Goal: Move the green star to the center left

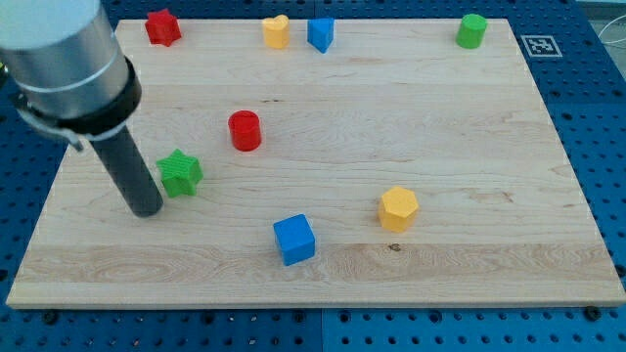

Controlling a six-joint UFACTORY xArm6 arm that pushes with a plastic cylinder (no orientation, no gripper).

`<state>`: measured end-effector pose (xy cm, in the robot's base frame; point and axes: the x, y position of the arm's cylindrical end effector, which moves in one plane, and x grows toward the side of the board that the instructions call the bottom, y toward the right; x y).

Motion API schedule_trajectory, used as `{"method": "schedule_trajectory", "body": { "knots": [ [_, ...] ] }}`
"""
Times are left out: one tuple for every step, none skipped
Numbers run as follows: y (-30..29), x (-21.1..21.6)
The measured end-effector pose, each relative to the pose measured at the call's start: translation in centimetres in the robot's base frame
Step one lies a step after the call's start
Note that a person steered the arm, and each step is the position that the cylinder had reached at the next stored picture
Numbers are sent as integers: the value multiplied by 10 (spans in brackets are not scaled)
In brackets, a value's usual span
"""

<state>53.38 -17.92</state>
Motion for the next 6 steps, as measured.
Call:
{"method": "schedule_trajectory", "body": {
  "knots": [
    [12,9],
    [22,-15],
    [22,-45],
    [22,-71],
    [22,-74],
    [37,-47]
  ]
}}
